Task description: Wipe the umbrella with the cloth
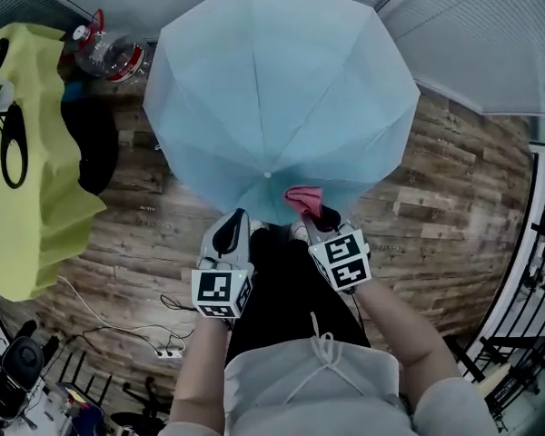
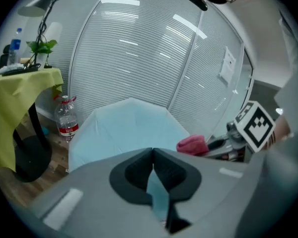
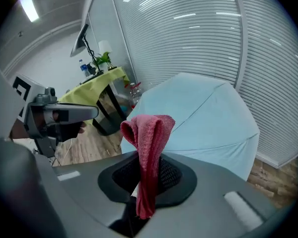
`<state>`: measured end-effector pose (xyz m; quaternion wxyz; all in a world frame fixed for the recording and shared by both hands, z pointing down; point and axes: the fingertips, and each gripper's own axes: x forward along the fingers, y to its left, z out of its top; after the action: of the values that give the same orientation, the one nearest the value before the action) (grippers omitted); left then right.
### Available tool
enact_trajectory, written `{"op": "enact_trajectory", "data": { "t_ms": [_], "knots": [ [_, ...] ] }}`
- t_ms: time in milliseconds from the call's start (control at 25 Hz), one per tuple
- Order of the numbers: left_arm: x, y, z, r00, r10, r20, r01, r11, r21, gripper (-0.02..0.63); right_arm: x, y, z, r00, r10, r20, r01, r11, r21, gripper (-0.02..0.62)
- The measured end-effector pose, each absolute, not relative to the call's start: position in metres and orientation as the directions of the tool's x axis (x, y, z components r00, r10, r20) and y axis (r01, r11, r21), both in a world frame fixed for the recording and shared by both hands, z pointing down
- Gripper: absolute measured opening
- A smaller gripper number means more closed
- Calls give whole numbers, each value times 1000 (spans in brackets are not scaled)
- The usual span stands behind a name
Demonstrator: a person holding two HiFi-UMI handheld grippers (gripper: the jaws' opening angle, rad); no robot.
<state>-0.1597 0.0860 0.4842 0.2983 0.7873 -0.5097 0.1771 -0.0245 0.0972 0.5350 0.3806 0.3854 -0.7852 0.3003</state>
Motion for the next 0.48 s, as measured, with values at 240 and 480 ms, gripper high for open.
{"op": "enact_trajectory", "data": {
  "t_ms": [240,480],
  "knots": [
    [-188,63,539,458,-677,577,-888,-312,338,6,-78,69,622,-402,-312,861,-860,452,-237,54],
    [-206,70,573,448,-666,597,-890,-271,366,6,-102,59,673,-367,-276,888,-838,513,-187,54]
  ]
}}
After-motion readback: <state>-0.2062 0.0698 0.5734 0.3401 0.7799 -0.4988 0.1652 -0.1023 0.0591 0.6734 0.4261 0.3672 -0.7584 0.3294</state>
